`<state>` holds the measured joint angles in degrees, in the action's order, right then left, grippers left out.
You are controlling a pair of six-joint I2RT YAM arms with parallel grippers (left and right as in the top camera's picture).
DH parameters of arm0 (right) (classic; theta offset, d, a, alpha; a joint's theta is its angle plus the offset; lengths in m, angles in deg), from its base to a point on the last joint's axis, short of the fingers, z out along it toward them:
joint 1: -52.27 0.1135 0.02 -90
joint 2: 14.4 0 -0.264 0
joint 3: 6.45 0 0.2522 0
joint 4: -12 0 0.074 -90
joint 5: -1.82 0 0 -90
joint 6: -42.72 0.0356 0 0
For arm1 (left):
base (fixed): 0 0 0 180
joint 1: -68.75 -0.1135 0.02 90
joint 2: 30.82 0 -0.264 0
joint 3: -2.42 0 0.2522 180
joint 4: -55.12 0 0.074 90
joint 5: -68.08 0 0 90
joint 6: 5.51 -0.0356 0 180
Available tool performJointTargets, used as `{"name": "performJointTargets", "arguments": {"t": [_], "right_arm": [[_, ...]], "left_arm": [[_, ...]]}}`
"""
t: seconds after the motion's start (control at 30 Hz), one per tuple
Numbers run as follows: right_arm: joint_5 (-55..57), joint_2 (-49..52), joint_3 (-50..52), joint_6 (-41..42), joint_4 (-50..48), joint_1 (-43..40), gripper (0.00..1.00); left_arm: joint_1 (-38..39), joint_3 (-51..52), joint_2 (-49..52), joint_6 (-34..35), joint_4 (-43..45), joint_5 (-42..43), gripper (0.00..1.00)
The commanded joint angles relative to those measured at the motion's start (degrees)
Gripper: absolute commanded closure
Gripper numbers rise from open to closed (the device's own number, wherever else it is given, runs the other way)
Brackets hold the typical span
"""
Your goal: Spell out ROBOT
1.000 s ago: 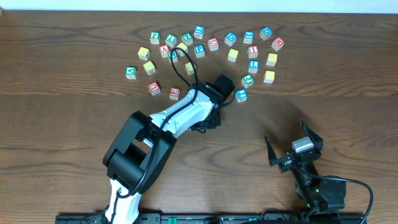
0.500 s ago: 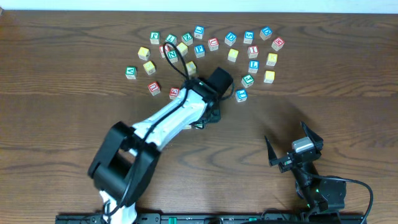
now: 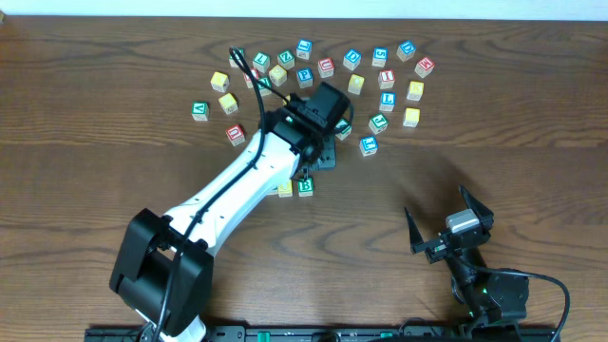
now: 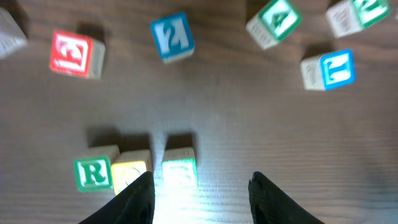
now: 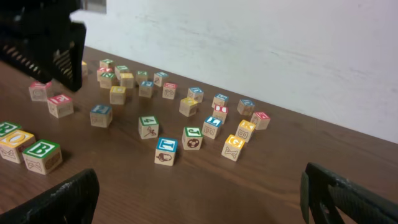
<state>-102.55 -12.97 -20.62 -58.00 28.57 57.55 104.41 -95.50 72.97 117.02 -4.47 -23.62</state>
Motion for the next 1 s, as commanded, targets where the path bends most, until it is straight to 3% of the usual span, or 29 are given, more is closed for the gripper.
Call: {"name": "performJointTargets", "arguments": {"t": [0.0, 0.3, 0.53, 0.63, 0.97], "right_arm": [[-0.15, -0.31, 0.09, 0.85, 0.24, 0.39, 0.01], [-0.15, -0.31, 0.09, 0.87, 0.24, 0.39, 0.01], [-0.15, -0.31, 0.09, 0.87, 0.24, 0.39, 0.01], [-0.15, -0.31, 0.09, 0.87, 0.24, 0.39, 0.01], [-0.15, -0.31, 0.09, 0.87, 0.24, 0.39, 0.01]], "left_arm": [[-2.16, -4.79, -1.16, -4.48, -0.35, -0.87, 0.52], [-10.75, -16.79, 0.04, -11.56, 1.16, -0.9, 0.52], [-16.22, -28.96, 9.44, -18.03, -1.73, -3.61, 0.51], [-17.75, -29.75, 11.32, -19.69, -1.2, -6.73, 0.51], [-22.03, -29.7, 12.37, -20.31, -0.74, -3.82, 0.51]]}}
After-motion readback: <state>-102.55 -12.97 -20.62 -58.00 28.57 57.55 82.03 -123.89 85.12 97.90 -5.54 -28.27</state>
